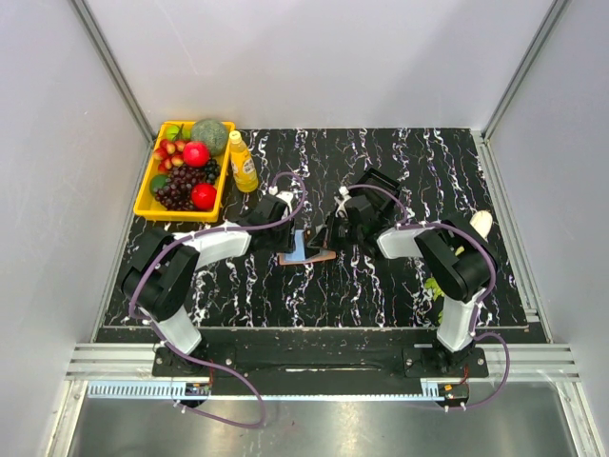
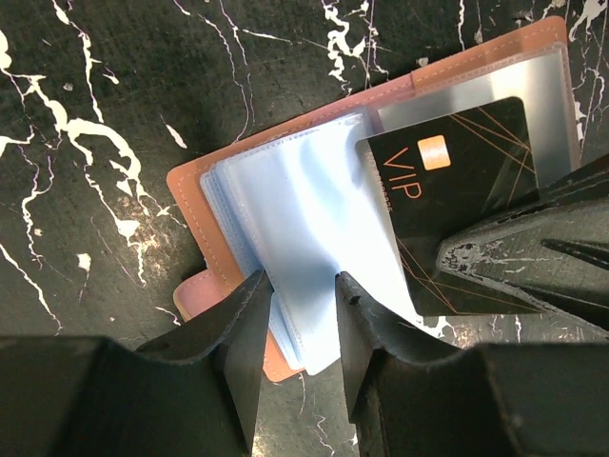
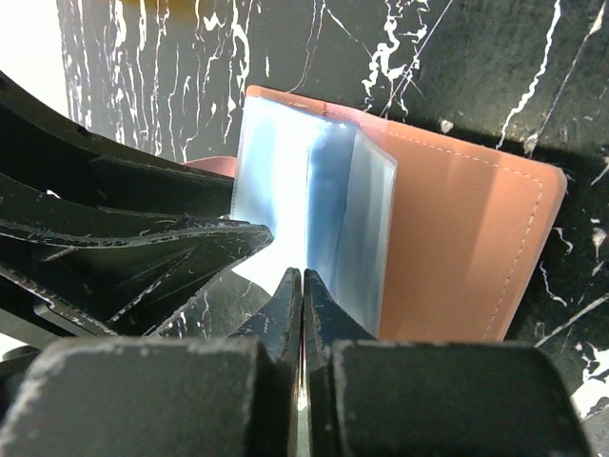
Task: Put the credit cards into the card holder
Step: Insert the credit card into the card holder.
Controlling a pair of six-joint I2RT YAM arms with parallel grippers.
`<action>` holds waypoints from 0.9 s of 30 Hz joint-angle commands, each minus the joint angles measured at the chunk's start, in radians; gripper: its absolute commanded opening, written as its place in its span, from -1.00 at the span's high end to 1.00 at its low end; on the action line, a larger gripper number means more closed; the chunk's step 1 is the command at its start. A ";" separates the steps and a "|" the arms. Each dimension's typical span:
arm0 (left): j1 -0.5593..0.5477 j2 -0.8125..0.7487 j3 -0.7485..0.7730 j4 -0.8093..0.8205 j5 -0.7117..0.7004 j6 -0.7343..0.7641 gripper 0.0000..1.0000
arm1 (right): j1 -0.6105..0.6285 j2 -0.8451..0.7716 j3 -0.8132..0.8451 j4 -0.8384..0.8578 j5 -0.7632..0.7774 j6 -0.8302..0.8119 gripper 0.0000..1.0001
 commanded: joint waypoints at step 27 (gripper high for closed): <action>-0.002 0.035 -0.025 -0.049 -0.012 0.053 0.21 | -0.007 0.099 -0.070 0.272 0.044 0.098 0.94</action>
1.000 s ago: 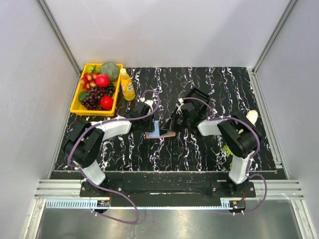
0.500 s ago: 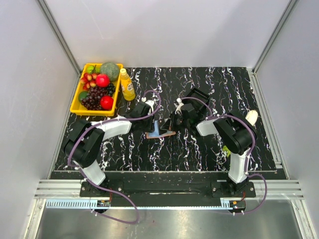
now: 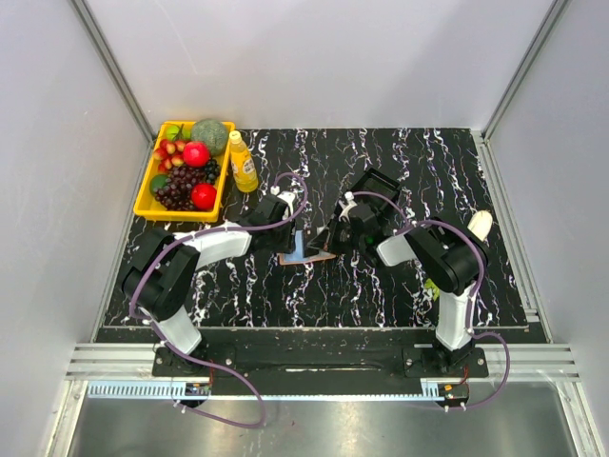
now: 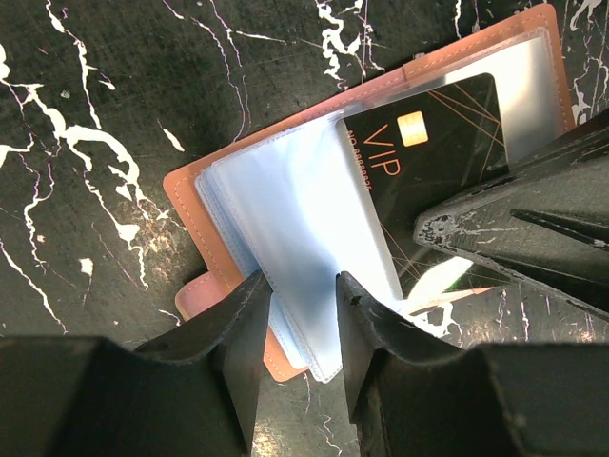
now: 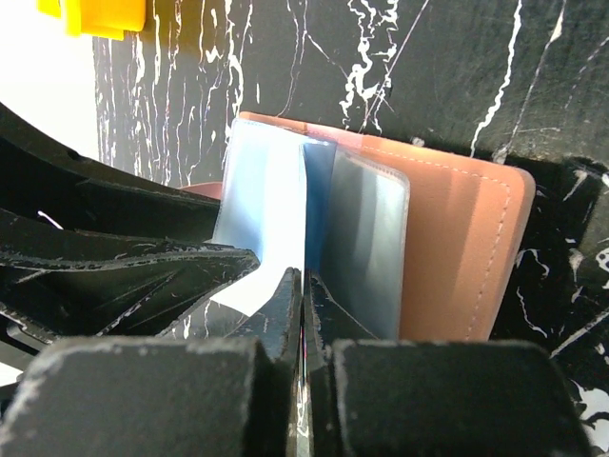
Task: Put the credit cards into the card holder
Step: Insert the credit card into the card holder.
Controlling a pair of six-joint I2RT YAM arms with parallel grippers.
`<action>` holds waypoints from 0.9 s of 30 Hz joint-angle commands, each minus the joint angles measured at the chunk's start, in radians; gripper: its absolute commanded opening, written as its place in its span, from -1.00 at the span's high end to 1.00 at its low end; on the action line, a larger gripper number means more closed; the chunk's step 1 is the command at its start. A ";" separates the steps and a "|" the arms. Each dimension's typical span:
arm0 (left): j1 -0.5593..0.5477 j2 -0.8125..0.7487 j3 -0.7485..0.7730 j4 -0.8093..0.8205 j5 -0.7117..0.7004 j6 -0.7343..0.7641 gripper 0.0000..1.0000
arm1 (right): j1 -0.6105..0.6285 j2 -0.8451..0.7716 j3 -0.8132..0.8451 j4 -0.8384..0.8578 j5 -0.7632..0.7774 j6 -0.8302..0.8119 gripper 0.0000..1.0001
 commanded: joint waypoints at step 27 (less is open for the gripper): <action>-0.001 0.036 -0.023 -0.063 -0.030 0.008 0.19 | 0.018 -0.055 0.090 -0.353 0.113 -0.051 -0.24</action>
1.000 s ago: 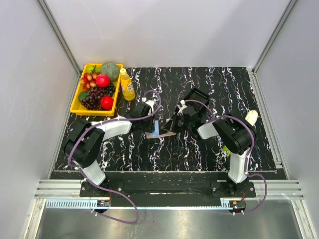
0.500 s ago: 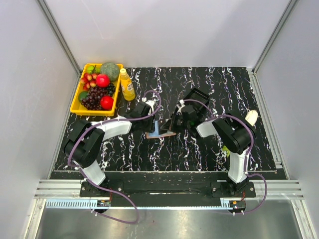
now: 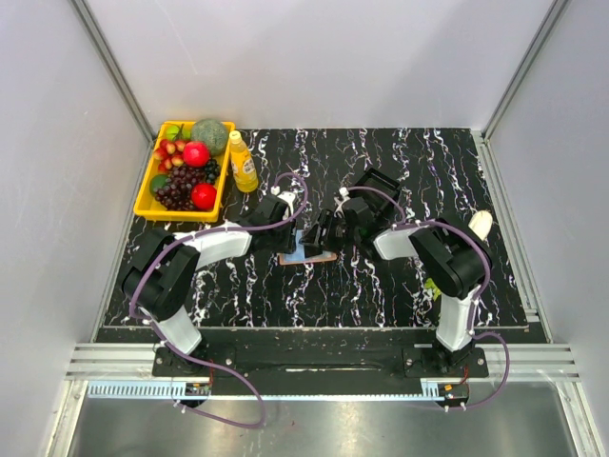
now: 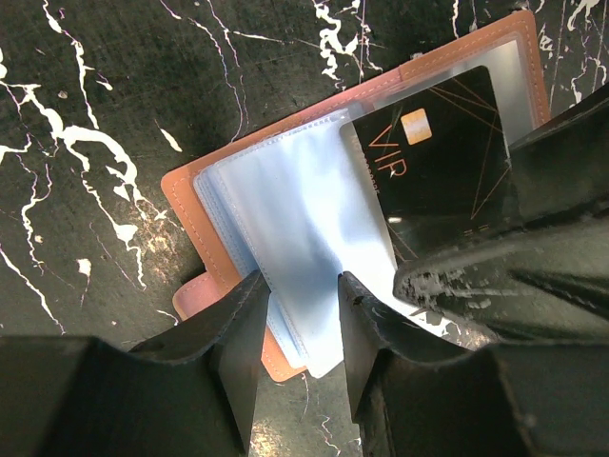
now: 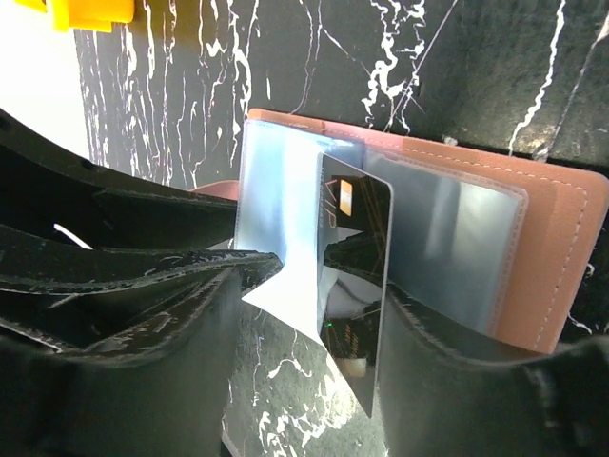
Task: Put the credit cards into the card holder
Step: Insert the credit card into the card holder.
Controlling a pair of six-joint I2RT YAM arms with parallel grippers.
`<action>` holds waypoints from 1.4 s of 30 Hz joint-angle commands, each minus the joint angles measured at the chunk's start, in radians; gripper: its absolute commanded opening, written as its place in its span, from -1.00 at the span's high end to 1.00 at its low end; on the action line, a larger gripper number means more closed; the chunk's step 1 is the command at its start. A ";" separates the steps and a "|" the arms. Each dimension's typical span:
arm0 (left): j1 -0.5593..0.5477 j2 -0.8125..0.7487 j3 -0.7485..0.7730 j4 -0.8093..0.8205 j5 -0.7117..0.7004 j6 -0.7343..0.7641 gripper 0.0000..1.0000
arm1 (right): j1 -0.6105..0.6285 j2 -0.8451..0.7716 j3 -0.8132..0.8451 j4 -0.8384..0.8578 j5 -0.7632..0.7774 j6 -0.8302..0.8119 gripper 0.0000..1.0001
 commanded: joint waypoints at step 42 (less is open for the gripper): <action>0.001 0.022 -0.037 -0.045 -0.038 -0.005 0.19 | -0.002 -0.157 -0.014 -0.244 0.119 -0.078 0.15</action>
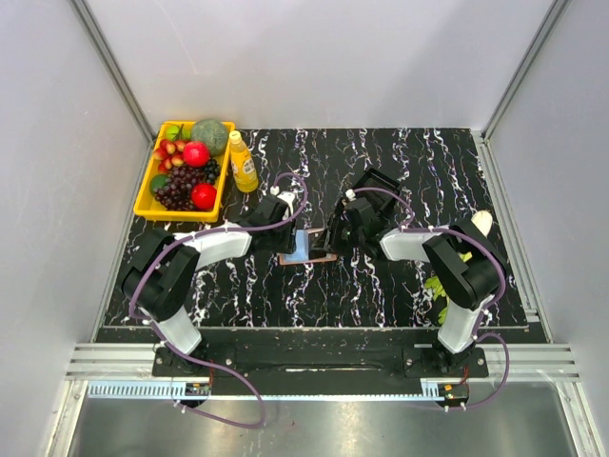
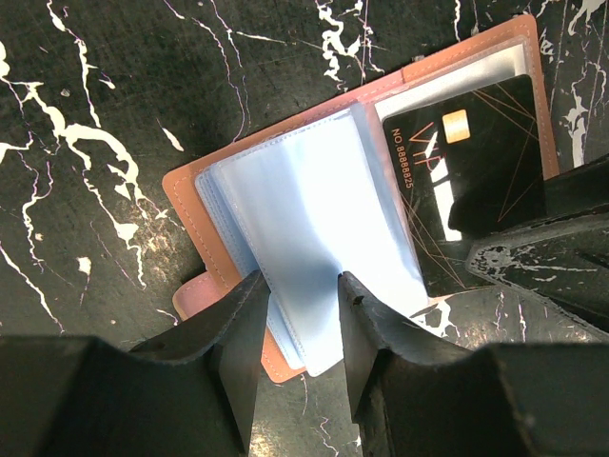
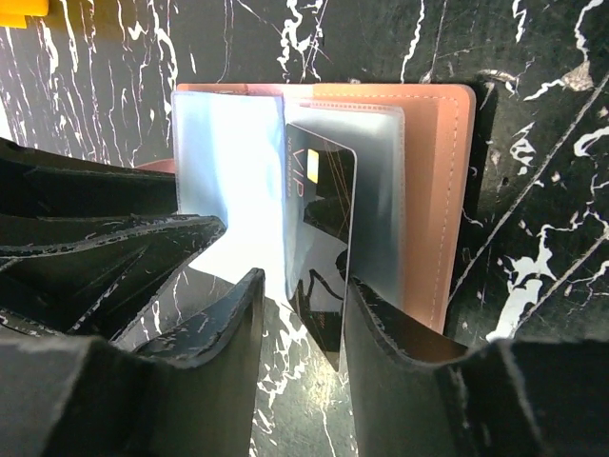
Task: Put the credit cards into the card holder
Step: Insert the credit card into the card holder.
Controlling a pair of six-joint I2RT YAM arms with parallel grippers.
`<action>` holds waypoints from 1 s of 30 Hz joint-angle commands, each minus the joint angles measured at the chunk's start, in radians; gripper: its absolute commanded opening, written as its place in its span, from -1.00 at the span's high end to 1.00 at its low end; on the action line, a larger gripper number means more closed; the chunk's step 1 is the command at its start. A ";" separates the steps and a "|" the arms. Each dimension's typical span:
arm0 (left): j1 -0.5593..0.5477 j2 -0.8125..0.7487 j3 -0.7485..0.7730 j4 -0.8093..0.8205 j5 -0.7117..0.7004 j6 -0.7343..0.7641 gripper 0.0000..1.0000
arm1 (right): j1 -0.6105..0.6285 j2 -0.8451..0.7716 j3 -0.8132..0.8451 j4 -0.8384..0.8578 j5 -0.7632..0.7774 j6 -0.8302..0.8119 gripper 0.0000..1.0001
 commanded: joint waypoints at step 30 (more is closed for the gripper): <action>0.004 0.025 -0.022 -0.053 -0.003 0.011 0.20 | -0.030 -0.052 -0.006 0.003 -0.004 -0.020 0.50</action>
